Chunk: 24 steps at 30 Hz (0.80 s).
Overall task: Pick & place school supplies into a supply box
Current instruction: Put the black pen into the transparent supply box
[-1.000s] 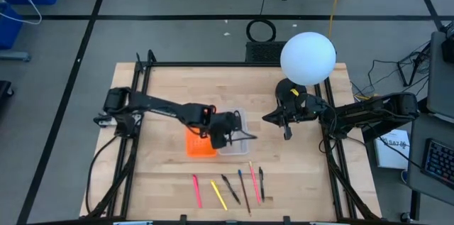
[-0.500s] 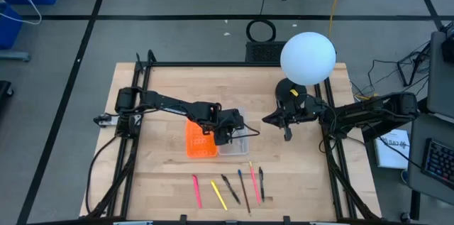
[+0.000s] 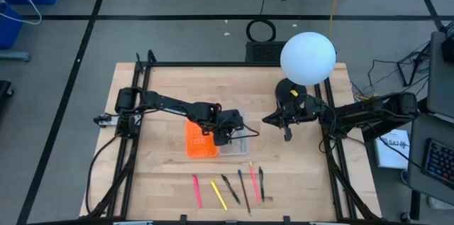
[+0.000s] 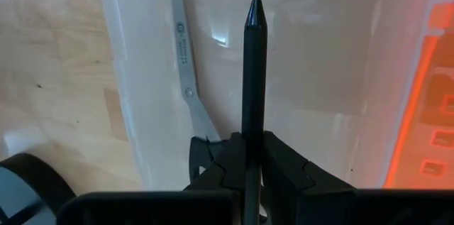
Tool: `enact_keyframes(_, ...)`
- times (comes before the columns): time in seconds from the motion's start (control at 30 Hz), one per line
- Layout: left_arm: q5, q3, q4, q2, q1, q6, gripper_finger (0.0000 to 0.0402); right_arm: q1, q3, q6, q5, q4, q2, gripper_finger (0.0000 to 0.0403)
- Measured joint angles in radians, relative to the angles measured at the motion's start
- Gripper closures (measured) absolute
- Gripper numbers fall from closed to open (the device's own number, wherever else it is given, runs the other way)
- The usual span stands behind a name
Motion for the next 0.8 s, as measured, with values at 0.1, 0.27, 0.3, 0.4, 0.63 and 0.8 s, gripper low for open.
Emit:
enact_keyframes(0.1,0.012,0.0,-0.002,0.0,0.001,0.004,0.037,0.0,0.0,-0.002,0.0,0.001,0.0,0.0403)
enact_keyframes(0.27,0.016,0.0,-0.002,0.0,0.002,0.013,0.0372,0.0,0.0,-0.004,0.0,0.009,0.0,0.0403)
enact_keyframes(0.3,0.016,0.0,-0.001,0.0,0.003,0.013,0.0373,0.0,0.0,-0.006,0.0,0.01,0.0,0.0403)
enact_keyframes(0.4,0.017,0.0,-0.002,0.0,0.006,0.015,0.037,0.0,0.0,-0.008,0.0,0.01,0.0,0.0403)
enact_keyframes(0.63,0.024,0.0,-0.009,0.001,0.008,0.015,0.0372,0.0,0.0,-0.008,0.0,0.003,0.0,0.0403)
enact_keyframes(0.8,0.06,0.0,-0.009,0.001,0.01,0.015,0.0372,0.0,0.0,-0.008,0.0,-0.009,0.0,0.0403)
